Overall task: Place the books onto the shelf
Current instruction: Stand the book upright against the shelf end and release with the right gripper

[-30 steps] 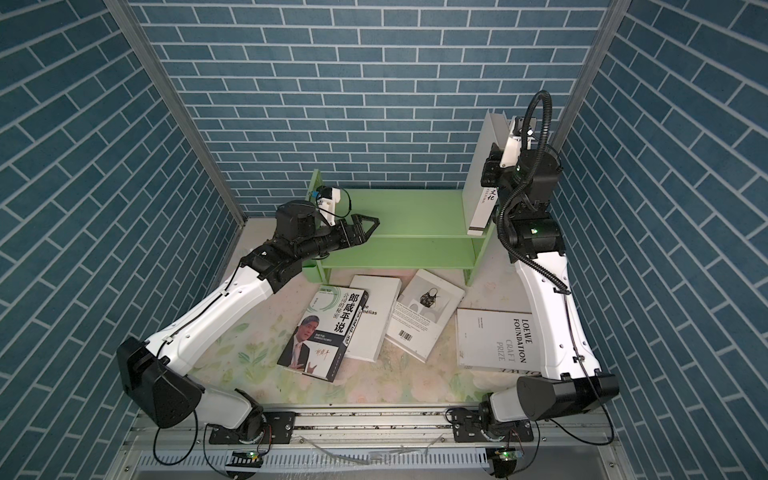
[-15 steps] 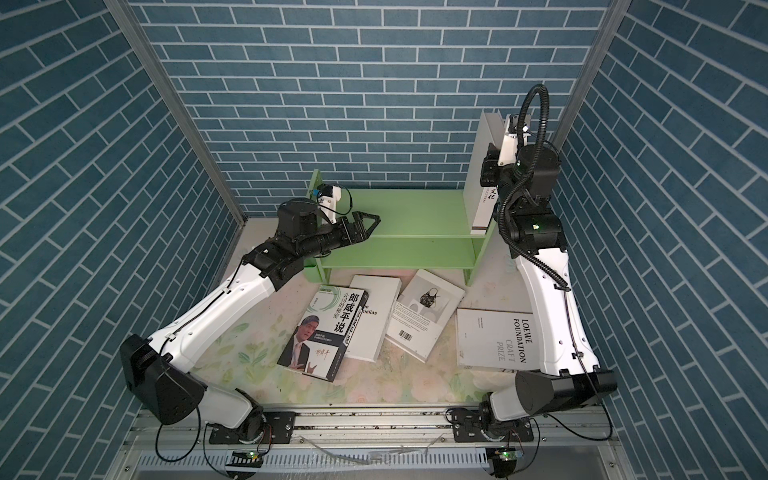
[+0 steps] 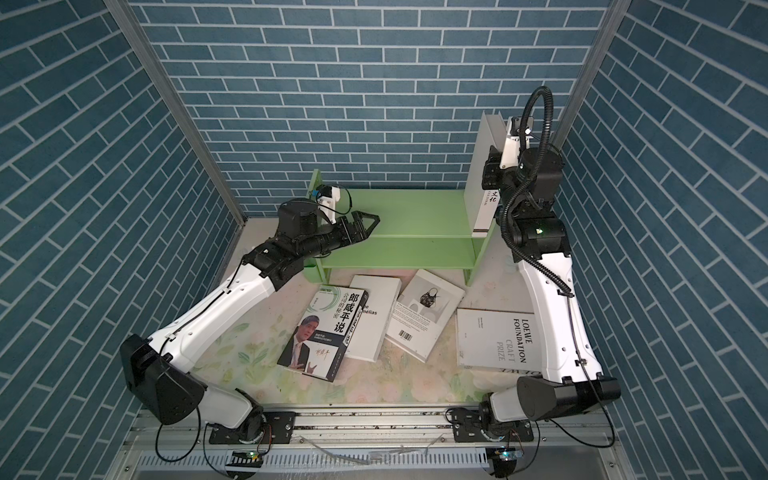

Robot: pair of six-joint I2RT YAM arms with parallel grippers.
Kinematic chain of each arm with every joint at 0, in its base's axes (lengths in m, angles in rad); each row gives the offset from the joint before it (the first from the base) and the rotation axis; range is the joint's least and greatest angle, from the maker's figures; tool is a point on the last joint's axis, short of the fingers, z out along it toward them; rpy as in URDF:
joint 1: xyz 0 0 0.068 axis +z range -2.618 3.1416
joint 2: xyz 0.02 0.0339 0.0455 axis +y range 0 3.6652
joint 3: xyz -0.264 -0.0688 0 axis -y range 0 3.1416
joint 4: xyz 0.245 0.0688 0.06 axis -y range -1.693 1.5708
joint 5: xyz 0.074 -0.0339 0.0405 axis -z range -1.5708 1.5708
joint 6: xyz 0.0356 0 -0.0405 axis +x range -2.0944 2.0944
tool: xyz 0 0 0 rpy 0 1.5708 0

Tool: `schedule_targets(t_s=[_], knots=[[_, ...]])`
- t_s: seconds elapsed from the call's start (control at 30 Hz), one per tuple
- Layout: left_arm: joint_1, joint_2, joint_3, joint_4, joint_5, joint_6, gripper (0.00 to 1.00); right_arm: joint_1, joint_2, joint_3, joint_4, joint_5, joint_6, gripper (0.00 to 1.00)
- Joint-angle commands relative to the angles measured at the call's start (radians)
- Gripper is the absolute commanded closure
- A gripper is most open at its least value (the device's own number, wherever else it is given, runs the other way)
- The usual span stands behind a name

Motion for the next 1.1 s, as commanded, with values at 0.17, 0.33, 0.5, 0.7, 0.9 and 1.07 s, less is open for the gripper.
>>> schedule_targets(t_s=[0.17, 0.33, 0.5, 0.7, 0.9, 1.07], knots=[[-0.006, -0.035, -0.035, 0.017, -0.001, -0.028, 0.0, -0.009, -0.004, -0.074, -0.105, 0.011, -0.089, 0.65], [-0.006, -0.048, -0.046, 0.014, -0.009, -0.033, 0.0, -0.01, 0.019, -0.06, -0.096, 0.014, -0.102, 0.65], [-0.005, -0.058, -0.06, 0.019, -0.015, -0.042, 0.0, -0.01, 0.031, -0.051, -0.096, 0.01, -0.114, 0.65], [-0.006, -0.057, -0.066, 0.025, -0.017, -0.047, 0.0, -0.011, 0.059, -0.028, -0.101, 0.005, -0.124, 0.65], [-0.005, -0.052, -0.062, 0.022, -0.017, -0.047, 0.01, -0.014, 0.067, -0.029, -0.1, 0.01, -0.123, 0.65], [-0.005, -0.05, -0.061, 0.02, -0.016, -0.047, 0.0, -0.017, 0.062, -0.039, -0.098, 0.01, -0.119, 0.62]])
